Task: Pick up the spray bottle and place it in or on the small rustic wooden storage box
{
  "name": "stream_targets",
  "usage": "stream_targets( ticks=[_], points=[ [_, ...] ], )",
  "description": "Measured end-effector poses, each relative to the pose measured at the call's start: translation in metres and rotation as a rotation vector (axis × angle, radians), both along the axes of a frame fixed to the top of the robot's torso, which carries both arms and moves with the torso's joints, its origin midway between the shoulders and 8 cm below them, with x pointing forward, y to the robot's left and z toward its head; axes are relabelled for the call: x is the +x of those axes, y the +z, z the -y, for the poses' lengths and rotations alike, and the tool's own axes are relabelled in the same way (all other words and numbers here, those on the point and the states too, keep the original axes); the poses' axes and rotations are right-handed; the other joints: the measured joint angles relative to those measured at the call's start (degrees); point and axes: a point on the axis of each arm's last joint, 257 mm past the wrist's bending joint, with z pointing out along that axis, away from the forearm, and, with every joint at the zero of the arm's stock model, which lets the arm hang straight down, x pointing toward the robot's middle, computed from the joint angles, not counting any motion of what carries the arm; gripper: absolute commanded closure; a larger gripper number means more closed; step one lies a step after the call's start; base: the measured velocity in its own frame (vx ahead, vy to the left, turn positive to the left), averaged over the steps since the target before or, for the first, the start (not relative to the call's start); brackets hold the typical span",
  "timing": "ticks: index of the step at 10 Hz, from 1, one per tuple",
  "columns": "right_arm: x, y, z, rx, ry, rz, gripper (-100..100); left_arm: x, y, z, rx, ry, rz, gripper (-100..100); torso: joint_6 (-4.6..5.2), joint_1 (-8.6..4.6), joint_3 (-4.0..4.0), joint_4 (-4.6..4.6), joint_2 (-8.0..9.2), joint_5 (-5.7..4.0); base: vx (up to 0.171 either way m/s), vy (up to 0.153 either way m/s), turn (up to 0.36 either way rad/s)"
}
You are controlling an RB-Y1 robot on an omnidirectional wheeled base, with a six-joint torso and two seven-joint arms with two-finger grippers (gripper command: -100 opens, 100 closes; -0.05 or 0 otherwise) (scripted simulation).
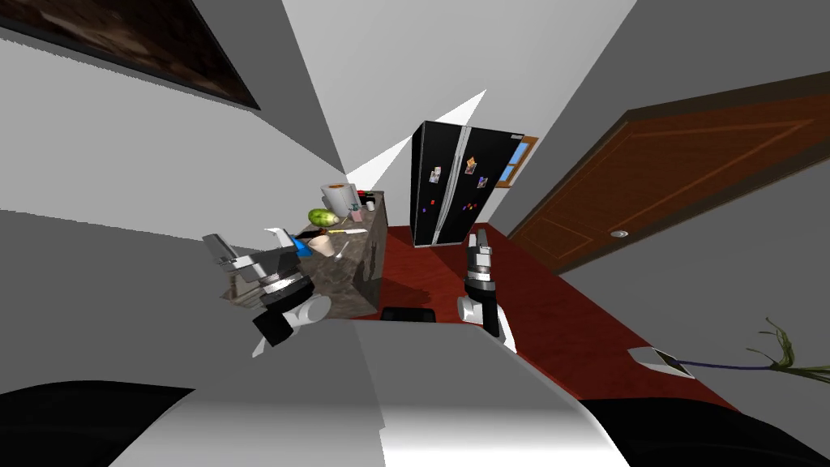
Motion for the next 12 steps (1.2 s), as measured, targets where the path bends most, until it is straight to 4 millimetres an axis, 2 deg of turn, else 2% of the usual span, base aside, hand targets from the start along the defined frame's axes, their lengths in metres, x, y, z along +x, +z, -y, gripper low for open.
stream_targets(
  ticks=[4, 7, 9, 12],
  points=[
    [0.0, 0.0, 0.0, 0.0, 0.0, 0.0, 0, -0.006, -0.012, -0.03, -0.08, 0.059, 0.033, -100, -0.03, 0.31, 0.04, 0.01, 0.07, 0.05, 0.026, -0.07, -0.073],
    [0.0, 0.0, 0.0, 0.0, 0.0, 0.0, 0, -0.013, -0.021, -0.061, -0.139, 0.123, 0.061, -100, -0.01, 0.17, -0.01, -0.01, -0.01, 0.03, 0.035, -0.072, -0.083],
    [0.0, 0.0, 0.0, 0.0, 0.0, 0.0, 0, -0.017, -0.027, -0.074, -0.182, 0.143, 0.079, -100, -0.03, 0.31, 0.01, 0.0, 0.03, 0.05, 0.025, -0.035, -0.06],
    [0.0, 0.0, 0.0, 0.0, 0.0, 0.0, 0, -0.025, -0.038, -0.105, -0.246, 0.209, 0.115, -100, -0.01, 0.3, 0.0, 0.0, 0.0, 0.06, 0.031, -0.04, -0.078]
  ],
)
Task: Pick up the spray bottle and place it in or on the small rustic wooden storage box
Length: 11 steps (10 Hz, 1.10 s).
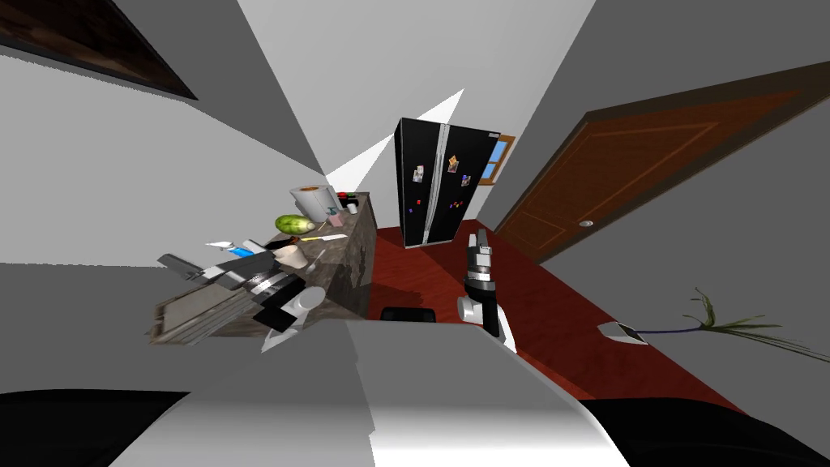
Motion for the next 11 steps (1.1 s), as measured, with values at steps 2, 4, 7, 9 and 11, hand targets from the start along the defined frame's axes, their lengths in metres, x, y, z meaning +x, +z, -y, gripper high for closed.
stream_targets(
  ticks=[2, 4, 7, 9, 11],
  points=[
    [0.0, 0.0, 0.0, 0.0, 0.0, 0.0, 0, -0.004, -0.007, -0.014, -0.046, 0.022, 0.018, -100, -0.04, 0.06, 0.02, 0.0, 0.04, 0.01, 0.026, -0.026, -0.039],
    [0.0, 0.0, 0.0, 0.0, 0.0, 0.0, 0, -0.009, -0.015, -0.033, -0.095, 0.061, 0.047, -100, -0.02, 0.06, 0.01, 0.0, 0.02, 0.01, 0.033, -0.023, -0.096],
    [0.0, 0.0, 0.0, 0.0, 0.0, 0.0, 0, -0.016, -0.028, -0.055, -0.169, 0.109, 0.085, -100, -0.04, 0.13, 0.03, 0.01, 0.06, 0.03, 0.023, -0.006, -0.037],
    [0.0, 0.0, 0.0, 0.0, 0.0, 0.0, 0, -0.023, -0.04, -0.074, -0.221, 0.149, 0.115, -100, -0.03, 0.16, 0.03, 0.01, 0.06, 0.04, 0.016, 0.003, -0.035],
    [0.0, 0.0, 0.0, 0.0, 0.0, 0.0, 0, -0.027, -0.048, -0.087, -0.262, 0.176, 0.141, -100, -0.01, 0.2, 0.03, 0.01, 0.06, 0.04, 0.019, 0.014, -0.072]
  ],
)
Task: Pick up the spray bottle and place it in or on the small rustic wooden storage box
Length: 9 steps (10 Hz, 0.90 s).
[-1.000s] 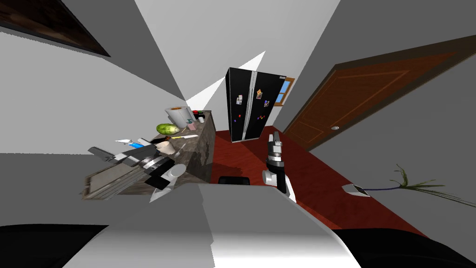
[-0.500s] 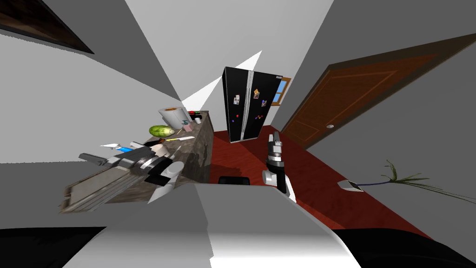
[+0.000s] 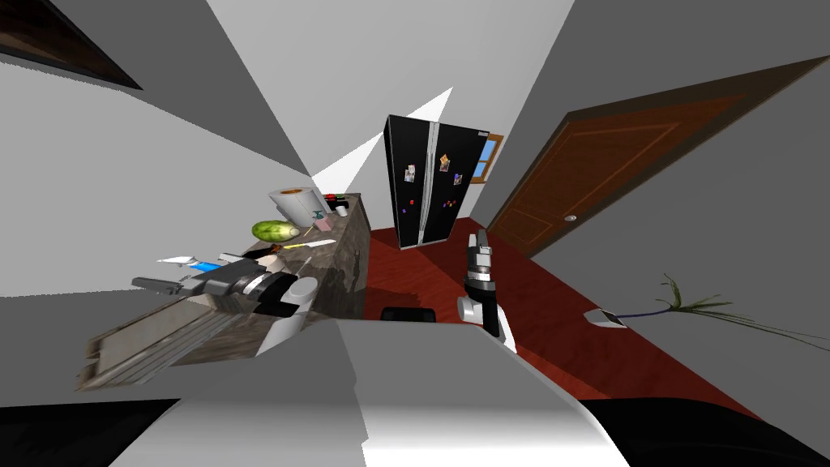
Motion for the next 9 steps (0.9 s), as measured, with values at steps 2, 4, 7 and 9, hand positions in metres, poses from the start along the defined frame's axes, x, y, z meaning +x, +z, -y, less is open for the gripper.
stream_targets(
  ticks=[2, 4, 7, 9],
  points=[
    [0.0, 0.0, 0.0, 0.0, 0.0, 0.0, 0, -0.006, -0.009, -0.014, -0.053, 0.041, 0.037, -100, -0.01, 0.04, -0.01, 0.0, -0.01, 0.01, 0.022, 0.024, -0.056],
    [0.0, 0.0, 0.0, 0.0, 0.0, 0.0, 0, -0.01, -0.019, -0.025, -0.102, 0.062, 0.063, -100, -0.03, 0.0, 0.01, 0.0, 0.02, 0.0, 0.013, 0.016, -0.034],
    [0.0, 0.0, 0.0, 0.0, 0.0, 0.0, 0, -0.018, -0.036, -0.047, -0.188, 0.12, 0.126, -100, -0.02, 0.14, 0.01, 0.0, 0.02, 0.03, 0.013, 0.045, -0.052],
    [0.0, 0.0, 0.0, 0.0, 0.0, 0.0, 0, -0.022, -0.047, -0.054, -0.237, 0.139, 0.154, -100, -0.04, 0.05, 0.03, 0.01, 0.05, 0.02, 0.01, 0.027, -0.029]
  ],
)
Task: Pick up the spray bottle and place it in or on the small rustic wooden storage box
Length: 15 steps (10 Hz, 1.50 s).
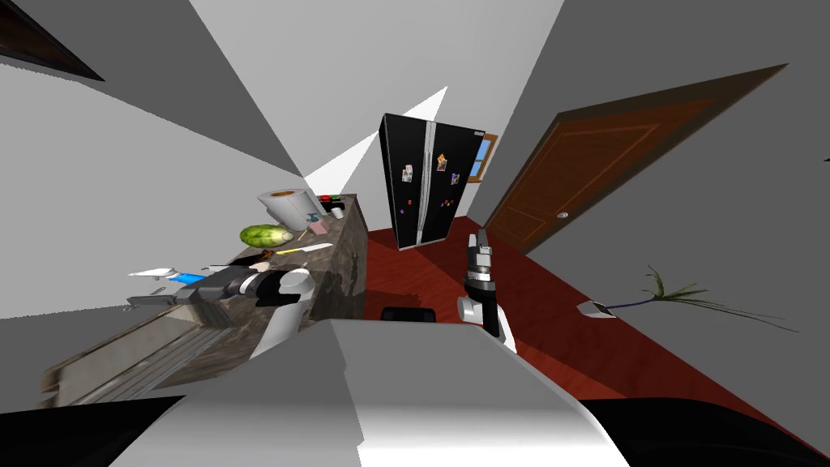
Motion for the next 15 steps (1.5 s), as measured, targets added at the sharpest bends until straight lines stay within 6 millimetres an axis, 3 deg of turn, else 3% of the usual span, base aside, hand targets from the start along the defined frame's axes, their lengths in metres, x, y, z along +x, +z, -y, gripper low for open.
stream_targets(
  ticks=[9, 15],
  points=[
    [0.0, 0.0, 0.0, 0.0, 0.0, 0.0, 0, -0.005, -0.058, -0.039, -0.27, 0.14, 0.213, -100, 0.0, 0.19, 0.01, 0.0, 0.01, 0.03, 0.002, 0.065, -0.038],
    [0.0, 0.0, 0.0, 0.0, 0.0, 0.0, 0, 0.002, -0.092, -0.046, -0.433, 0.2, 0.353, -100, -0.01, 0.19, 0.03, 0.01, 0.06, 0.04, -0.004, 0.081, -0.024]
  ],
)
